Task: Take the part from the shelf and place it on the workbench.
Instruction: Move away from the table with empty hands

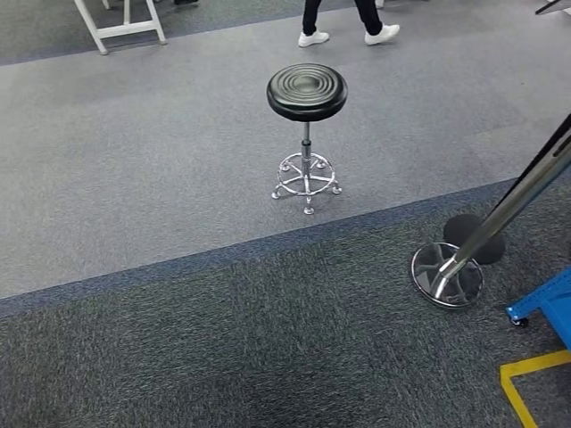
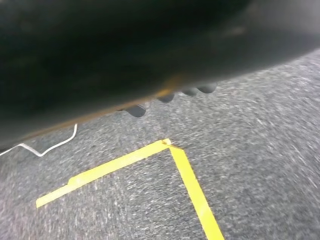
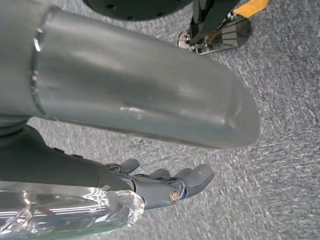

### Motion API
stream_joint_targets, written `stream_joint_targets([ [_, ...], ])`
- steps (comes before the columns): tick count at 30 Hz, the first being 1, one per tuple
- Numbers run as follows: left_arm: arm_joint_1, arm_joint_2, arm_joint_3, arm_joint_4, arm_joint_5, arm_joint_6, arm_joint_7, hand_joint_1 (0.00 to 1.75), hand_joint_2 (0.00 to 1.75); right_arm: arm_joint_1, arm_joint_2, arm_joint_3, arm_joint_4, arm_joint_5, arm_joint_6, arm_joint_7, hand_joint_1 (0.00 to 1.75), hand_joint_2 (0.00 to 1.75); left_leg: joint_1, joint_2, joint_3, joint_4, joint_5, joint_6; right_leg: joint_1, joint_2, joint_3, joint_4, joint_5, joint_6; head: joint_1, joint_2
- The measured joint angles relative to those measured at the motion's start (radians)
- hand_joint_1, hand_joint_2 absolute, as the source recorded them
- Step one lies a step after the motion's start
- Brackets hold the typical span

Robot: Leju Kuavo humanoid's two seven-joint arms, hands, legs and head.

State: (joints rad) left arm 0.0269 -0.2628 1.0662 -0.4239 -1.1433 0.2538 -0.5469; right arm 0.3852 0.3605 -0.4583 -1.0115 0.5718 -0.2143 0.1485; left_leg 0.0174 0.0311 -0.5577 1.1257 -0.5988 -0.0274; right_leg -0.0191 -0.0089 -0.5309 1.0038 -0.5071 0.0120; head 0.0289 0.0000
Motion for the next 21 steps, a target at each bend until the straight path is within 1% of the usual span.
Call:
stream_joint_targets([
  [1,0.002,0.000,0.002,0.000,-0.002,-0.001,0.000,0.00,0.00,-0.001,0.000,0.000,0.000,0.001,0.002,-0.001,0.00,0.00,0.000,-0.013,-0.030,0.066,-0.030,0.001,0.001,0.012,-0.001,0.000,0.001,-0.002,0.000,0.000],
  [2,0.004,0.000,0.004,0.000,-0.005,-0.001,-0.001,0.00,0.00,-0.002,0.000,-0.001,0.001,0.001,0.004,-0.003,0.00,0.00,-0.001,-0.018,-0.057,0.120,-0.047,0.002,0.003,0.026,-0.001,0.001,0.002,-0.003,0.000,0.000],
  [3,0.005,0.000,0.006,0.000,-0.007,-0.002,-0.001,0.00,0.00,-0.002,0.000,-0.002,0.002,0.001,0.005,-0.005,0.00,0.00,-0.001,-0.021,-0.072,0.147,-0.044,0.005,0.005,0.040,0.000,0.001,0.002,-0.003,-0.001,0.000],
  [4,0.005,0.000,0.007,0.000,-0.009,-0.002,-0.001,0.00,0.00,-0.002,0.000,-0.004,0.004,0.000,0.005,-0.007,0.00,0.00,-0.002,-0.023,-0.073,0.138,-0.021,0.010,0.007,0.055,0.002,0.001,0.002,-0.004,-0.001,0.000],
  [5,0.005,0.000,0.008,0.000,-0.010,-0.002,-0.001,0.00,0.00,-0.002,0.000,-0.005,0.005,-0.001,0.005,-0.008,0.00,0.00,-0.003,-0.030,-0.058,0.096,0.017,0.017,0.009,0.070,0.004,0.001,0.002,-0.003,-0.001,0.000],
  [6,0.005,0.000,0.008,0.000,-0.012,-0.002,-0.002,0.00,0.00,-0.001,0.000,-0.006,0.006,-0.003,0.005,-0.008,0.00,0.00,-0.004,-0.050,-0.036,0.034,0.060,0.025,0.008,0.083,0.004,0.001,0.002,-0.003,-0.001,0.000],
  [7,0.005,0.001,0.009,0.001,-0.015,-0.001,-0.002,0.00,0.00,-0.002,0.001,-0.006,0.007,-0.007,0.004,-0.007,0.00,0.00,-0.005,-0.076,-0.014,-0.024,0.092,0.035,0.010,0.096,0.005,0.002,0.001,-0.002,0.000,0.000],
  [8,0.004,0.002,0.010,0.001,-0.018,0.000,-0.003,0.00,0.00,-0.002,0.002,-0.005,0.008,-0.011,0.003,-0.006,0.00,0.00,-0.006,-0.099,0.004,-0.072,0.108,0.042,0.009,0.108,0.002,0.003,0.002,0.000,-0.001,0.000],
  [9,0.003,0.003,0.010,0.002,-0.021,0.001,-0.004,0.00,0.00,-0.001,0.002,-0.005,0.009,-0.015,0.001,-0.004,0.00,0.00,-0.007,-0.114,0.013,-0.099,0.112,0.046,0.008,0.119,-0.004,0.004,0.003,0.005,-0.002,0.000],
  [10,0.002,0.003,0.011,0.003,-0.024,0.002,-0.005,0.00,0.00,0.000,0.003,-0.004,0.009,-0.019,0.000,-0.001,0.00,0.00,-0.008,-0.114,0.016,-0.109,0.108,0.047,0.007,0.129,-0.010,0.003,0.005,0.010,-0.003,0.000],
  [11,0.001,0.002,0.011,0.004,-0.025,0.003,-0.006,0.00,0.00,0.003,0.003,-0.003,0.009,-0.021,0.000,0.001,0.00,0.00,-0.008,-0.105,0.019,-0.117,0.107,0.046,0.005,0.140,-0.017,0.000,0.008,0.017,-0.004,0.000],
  [12,-0.001,0.002,0.011,0.004,-0.026,0.006,-0.006,0.00,0.00,0.006,0.003,-0.003,0.009,-0.023,0.000,0.002,0.00,0.00,-0.006,-0.092,0.021,-0.123,0.110,0.047,0.005,0.140,-0.022,0.001,0.008,0.023,-0.004,0.000],
  [13,-0.002,0.002,0.011,0.005,-0.027,0.008,-0.007,0.00,0.00,0.008,0.003,-0.003,0.009,-0.023,-0.001,0.003,0.00,0.00,-0.004,-0.080,0.023,-0.130,0.113,0.049,0.006,0.125,-0.030,0.012,-0.001,0.027,-0.002,0.000],
  [14,-0.003,0.001,0.011,0.007,-0.027,0.011,-0.007,0.00,0.00,0.008,0.003,-0.003,0.009,-0.022,0.000,0.004,0.00,0.00,-0.001,-0.065,0.025,-0.137,0.116,0.050,0.008,0.100,-0.046,0.042,-0.023,0.031,0.003,0.000],
  [15,-0.003,0.001,0.012,0.010,-0.027,0.012,-0.008,0.00,0.00,0.007,0.003,-0.003,0.009,-0.020,0.001,0.003,0.00,0.00,-0.001,-0.049,0.026,-0.140,0.117,0.051,0.008,0.067,-0.070,0.093,-0.054,0.034,0.006,0.000],
  [16,-0.002,0.001,0.013,0.013,-0.027,0.013,-0.008,0.00,0.00,0.004,0.003,-0.004,0.009,-0.016,0.002,0.003,0.00,0.00,-0.002,-0.035,0.025,-0.140,0.117,0.053,0.008,0.041,-0.101,0.156,-0.088,0.038,0.009,0.000],
  [17,-0.001,0.001,0.014,0.016,-0.027,0.014,-0.008,0.00,0.00,0.001,0.003,-0.004,0.009,-0.012,0.005,0.001,0.00,0.00,-0.004,-0.018,0.025,-0.140,0.117,0.053,0.008,0.026,-0.131,0.218,-0.116,0.042,0.010,0.000],
  [18,-0.001,0.001,0.015,0.019,-0.027,0.014,-0.009,0.00,0.00,0.000,0.003,-0.004,0.010,-0.007,0.007,-0.001,0.00,0.00,-0.005,-0.002,0.025,-0.140,0.116,0.054,0.007,0.019,-0.147,0.256,-0.126,0.045,0.010,0.000],
  [19,-0.001,0.002,0.016,0.021,-0.027,0.015,-0.009,0.00,0.00,0.000,0.003,-0.005,0.011,-0.002,0.009,-0.003,0.00,0.00,-0.006,0.013,0.025,-0.139,0.116,0.054,0.007,0.015,-0.145,0.257,-0.117,0.047,0.010,0.000],
  [20,-0.002,0.002,0.017,0.022,-0.026,0.015,-0.009,0.00,0.00,0.000,0.003,-0.007,0.012,0.001,0.011,-0.005,0.00,0.00,-0.006,0.026,0.025,-0.139,0.115,0.053,0.007,0.009,-0.122,0.220,-0.091,0.048,0.010,0.000],
  [21,-0.003,0.002,0.017,0.024,-0.026,0.015,-0.009,0.00,0.00,0.000,0.003,-0.009,0.013,0.004,0.012,-0.007,0.00,0.00,-0.006,0.037,0.027,-0.139,0.114,0.052,0.007,-0.003,-0.083,0.152,-0.058,0.047,0.011,0.000],
])
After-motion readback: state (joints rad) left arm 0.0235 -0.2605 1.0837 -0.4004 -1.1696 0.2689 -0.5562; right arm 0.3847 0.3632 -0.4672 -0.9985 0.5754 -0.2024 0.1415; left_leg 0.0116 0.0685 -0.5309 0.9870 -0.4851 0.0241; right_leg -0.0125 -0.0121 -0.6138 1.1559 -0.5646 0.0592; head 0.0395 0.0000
